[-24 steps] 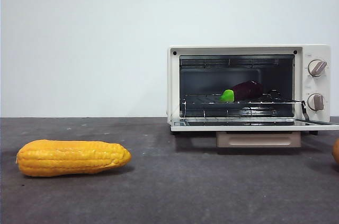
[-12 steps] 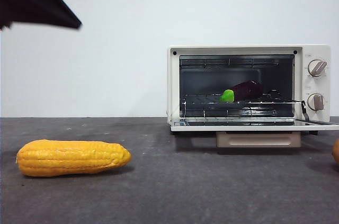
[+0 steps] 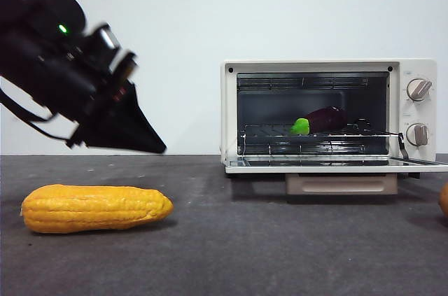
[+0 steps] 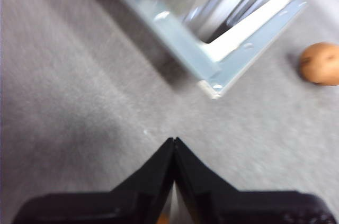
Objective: Take the eggplant from the table,put the eggplant in the oven
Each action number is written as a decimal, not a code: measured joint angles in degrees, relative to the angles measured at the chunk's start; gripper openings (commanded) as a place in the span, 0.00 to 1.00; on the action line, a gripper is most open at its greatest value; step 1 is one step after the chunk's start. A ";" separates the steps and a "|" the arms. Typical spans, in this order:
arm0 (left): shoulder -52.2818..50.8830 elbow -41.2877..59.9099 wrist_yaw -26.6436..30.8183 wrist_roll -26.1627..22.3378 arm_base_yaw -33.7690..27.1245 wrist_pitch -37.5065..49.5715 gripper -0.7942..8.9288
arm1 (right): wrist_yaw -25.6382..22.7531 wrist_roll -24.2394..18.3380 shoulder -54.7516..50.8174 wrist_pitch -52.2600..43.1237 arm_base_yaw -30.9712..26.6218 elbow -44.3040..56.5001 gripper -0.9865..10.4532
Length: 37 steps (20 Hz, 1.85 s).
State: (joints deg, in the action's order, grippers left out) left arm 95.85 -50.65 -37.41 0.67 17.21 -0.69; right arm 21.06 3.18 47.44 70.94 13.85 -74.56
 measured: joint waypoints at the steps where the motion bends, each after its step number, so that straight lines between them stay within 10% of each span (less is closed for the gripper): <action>1: 1.95 -1.64 0.26 0.13 0.55 0.02 0.08 | 0.00 0.00 -0.52 0.66 0.00 0.00 0.08; 37: 16.13 -13.03 -1.79 3.91 6.75 2.38 0.07 | 0.00 0.00 -8.15 6.51 0.00 0.00 0.08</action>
State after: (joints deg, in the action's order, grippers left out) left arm 111.98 -63.68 -39.20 4.58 23.97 1.69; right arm 21.06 3.18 39.29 77.45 13.85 -74.56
